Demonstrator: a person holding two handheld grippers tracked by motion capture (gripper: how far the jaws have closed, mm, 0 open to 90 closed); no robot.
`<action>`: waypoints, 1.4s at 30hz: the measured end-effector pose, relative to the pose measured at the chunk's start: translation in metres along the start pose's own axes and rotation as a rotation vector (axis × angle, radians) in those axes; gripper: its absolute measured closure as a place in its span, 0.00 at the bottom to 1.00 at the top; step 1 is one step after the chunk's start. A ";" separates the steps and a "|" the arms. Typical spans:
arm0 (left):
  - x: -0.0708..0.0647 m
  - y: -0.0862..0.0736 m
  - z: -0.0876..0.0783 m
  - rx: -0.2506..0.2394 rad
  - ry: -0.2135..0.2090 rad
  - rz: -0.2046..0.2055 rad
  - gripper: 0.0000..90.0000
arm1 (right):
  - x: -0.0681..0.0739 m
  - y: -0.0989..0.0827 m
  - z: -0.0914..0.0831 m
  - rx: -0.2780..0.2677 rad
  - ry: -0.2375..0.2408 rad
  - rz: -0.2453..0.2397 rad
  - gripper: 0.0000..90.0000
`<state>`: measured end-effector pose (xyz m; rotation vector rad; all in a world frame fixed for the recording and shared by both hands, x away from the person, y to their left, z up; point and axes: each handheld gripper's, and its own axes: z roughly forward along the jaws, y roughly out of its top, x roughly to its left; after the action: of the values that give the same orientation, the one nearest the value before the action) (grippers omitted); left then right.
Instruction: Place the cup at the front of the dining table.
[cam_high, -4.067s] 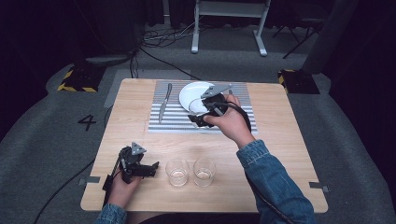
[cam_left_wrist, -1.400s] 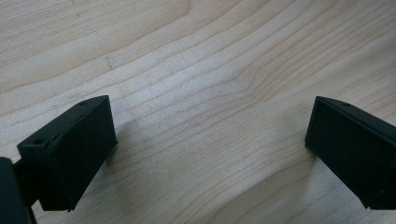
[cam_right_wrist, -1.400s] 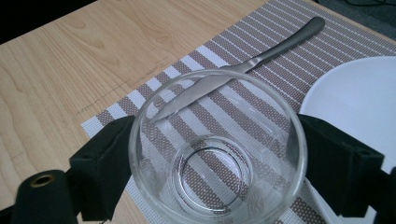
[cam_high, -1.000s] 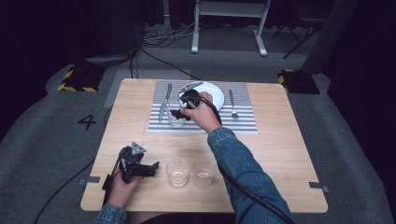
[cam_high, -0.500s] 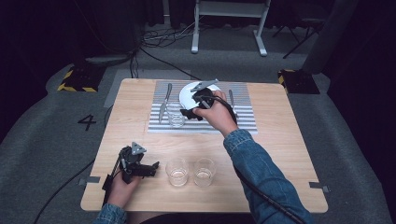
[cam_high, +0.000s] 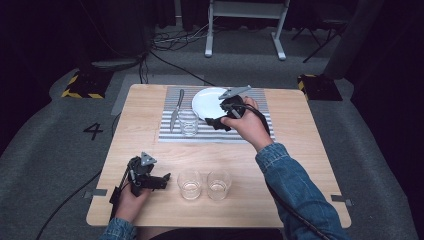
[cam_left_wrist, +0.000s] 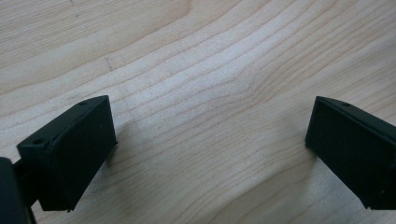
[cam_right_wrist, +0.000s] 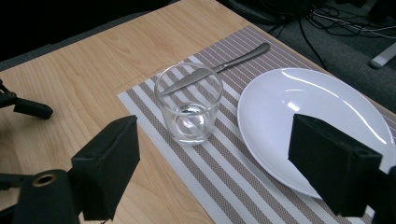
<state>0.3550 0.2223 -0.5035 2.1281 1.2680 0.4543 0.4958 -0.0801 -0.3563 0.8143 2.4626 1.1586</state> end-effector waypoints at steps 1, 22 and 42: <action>0.000 0.000 0.000 0.004 -0.007 -0.001 0.02 | -0.002 -0.003 -0.007 -0.005 -0.004 -0.004 0.19; 0.000 0.000 0.000 0.003 -0.006 -0.001 0.02 | -0.018 -0.042 -0.074 -0.021 -0.036 0.023 0.19; 0.000 0.000 0.000 0.001 -0.006 -0.004 0.02 | -0.022 -0.093 -0.128 -0.001 -0.072 0.040 0.20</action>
<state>0.3549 0.2219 -0.5037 2.1260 1.2689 0.4457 0.4167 -0.2188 -0.3470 0.8927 2.3976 1.1237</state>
